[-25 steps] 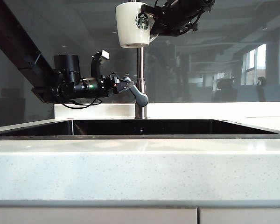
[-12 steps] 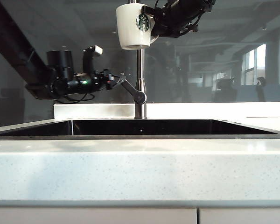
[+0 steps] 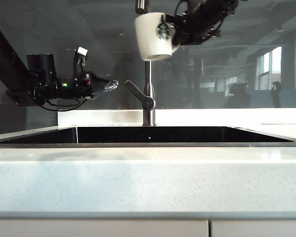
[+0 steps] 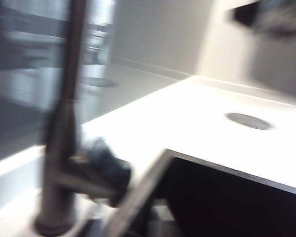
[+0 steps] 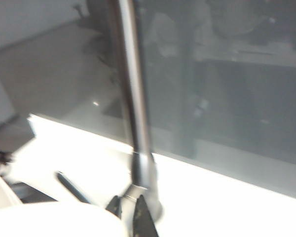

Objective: Pick up the mug next to the sink, go to the faucet to get some water, pour the water into the sink, and finally put the mug back to its place.

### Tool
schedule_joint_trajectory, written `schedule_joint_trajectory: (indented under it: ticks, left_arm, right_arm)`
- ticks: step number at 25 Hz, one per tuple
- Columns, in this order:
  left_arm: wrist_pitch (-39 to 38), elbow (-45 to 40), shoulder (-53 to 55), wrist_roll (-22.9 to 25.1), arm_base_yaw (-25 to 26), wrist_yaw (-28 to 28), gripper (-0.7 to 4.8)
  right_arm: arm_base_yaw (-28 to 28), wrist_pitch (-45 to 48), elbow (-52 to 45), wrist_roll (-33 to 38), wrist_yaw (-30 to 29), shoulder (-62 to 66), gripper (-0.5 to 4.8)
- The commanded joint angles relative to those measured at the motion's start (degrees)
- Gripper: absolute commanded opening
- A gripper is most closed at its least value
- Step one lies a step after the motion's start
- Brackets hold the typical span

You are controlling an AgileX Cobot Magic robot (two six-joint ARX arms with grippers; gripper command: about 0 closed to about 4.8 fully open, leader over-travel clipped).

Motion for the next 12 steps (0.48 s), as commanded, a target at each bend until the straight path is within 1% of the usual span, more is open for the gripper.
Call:
schedule_joint_trajectory:
  ticks: [1, 5, 7, 8, 10, 12]
  left_arm:
    - [4.6, 0.2, -0.3, -7.2, 0.8, 4.0, -0.06]
    - [5.3, 0.2, -0.4, -7.6, 0.7, 4.3, -0.06]
    - [5.2, 0.2, -0.3, -7.7, 0.7, 4.3, -0.06]
    - [5.2, 0.2, -0.3, -7.8, 0.7, 4.3, -0.06]
    - [5.2, 0.2, -0.3, -8.7, 0.7, 4.7, -0.06]
    - [5.2, 0.2, -0.3, -9.5, 0.7, 4.7, -0.06]
  right_arm:
    - [-1.8, -2.9, 0.8, -11.2, 0.9, -3.1, -0.05]
    - [-1.9, -8.3, 0.7, -26.9, 9.2, -4.7, -0.05]
    - [-1.7, -9.5, 0.7, -33.5, 12.2, -5.3, -0.05]
    - [-0.7, -9.8, 0.7, -40.1, 15.9, -5.9, -0.05]
    - [0.6, -9.7, 0.7, -48.3, 21.2, -6.3, -0.05]
    - [1.6, -9.7, 0.7, -53.6, 24.5, -6.3, -0.05]
